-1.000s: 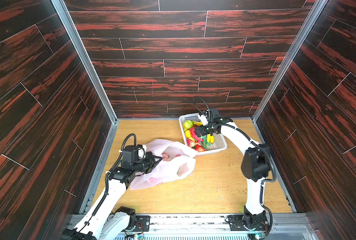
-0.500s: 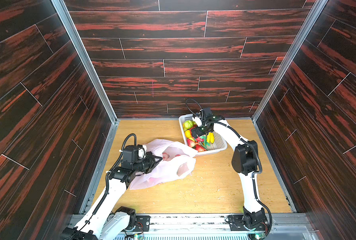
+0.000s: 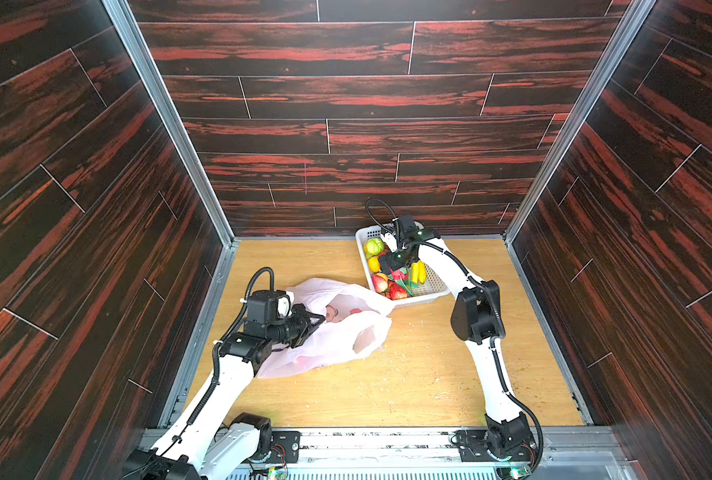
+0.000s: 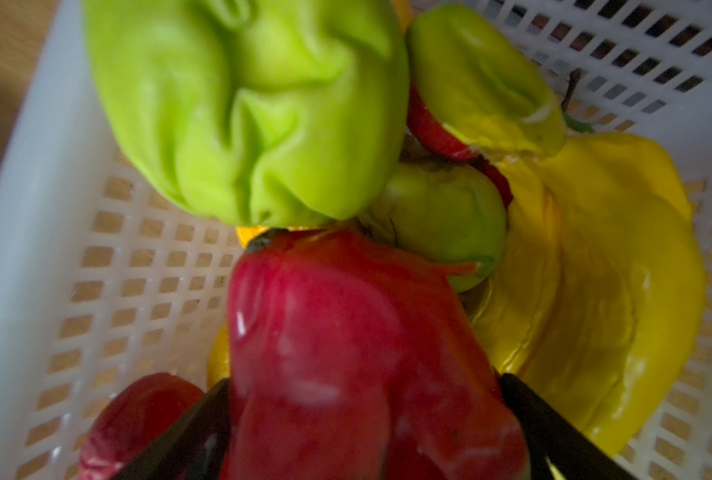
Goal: Place the fake fruits into the plastic bag and tie a complex knot
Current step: 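Lower the right gripper into the basket and grasp the red dragon fruit, then lift the dragon fruit with the right gripper and carry it toward the bag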
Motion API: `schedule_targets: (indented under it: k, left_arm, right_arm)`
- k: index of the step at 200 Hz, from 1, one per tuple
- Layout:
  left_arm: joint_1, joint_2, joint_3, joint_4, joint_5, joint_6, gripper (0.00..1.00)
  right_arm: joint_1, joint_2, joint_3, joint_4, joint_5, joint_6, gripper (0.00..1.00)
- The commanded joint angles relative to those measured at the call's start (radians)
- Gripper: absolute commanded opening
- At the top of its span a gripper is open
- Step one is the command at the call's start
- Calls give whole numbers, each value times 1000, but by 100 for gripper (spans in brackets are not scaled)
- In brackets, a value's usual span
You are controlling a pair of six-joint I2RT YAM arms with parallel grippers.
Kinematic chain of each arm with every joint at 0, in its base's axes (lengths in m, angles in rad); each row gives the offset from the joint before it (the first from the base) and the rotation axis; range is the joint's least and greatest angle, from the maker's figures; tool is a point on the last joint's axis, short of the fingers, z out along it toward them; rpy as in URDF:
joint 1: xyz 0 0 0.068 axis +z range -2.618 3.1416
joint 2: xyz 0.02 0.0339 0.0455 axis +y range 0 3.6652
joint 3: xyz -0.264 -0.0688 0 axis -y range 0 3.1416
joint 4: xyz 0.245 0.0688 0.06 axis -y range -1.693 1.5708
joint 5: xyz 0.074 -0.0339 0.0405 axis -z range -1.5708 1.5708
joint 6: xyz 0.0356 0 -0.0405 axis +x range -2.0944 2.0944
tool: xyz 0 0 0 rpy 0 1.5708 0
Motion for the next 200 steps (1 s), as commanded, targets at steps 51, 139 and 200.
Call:
schedule_targets:
  k: [51, 139, 200]
  left_arm:
    - [6, 12, 20, -7, 28, 22, 0]
    - [6, 26, 20, -1, 56, 28, 0]
    - [6, 34, 24, 18, 71, 18, 0]
  right_arm:
    - [3, -51, -67, 23, 12, 44, 61]
    - [-47, -479, -486, 338, -124, 125, 52]
    - [-88, -750, -729, 501, -211, 166, 51]
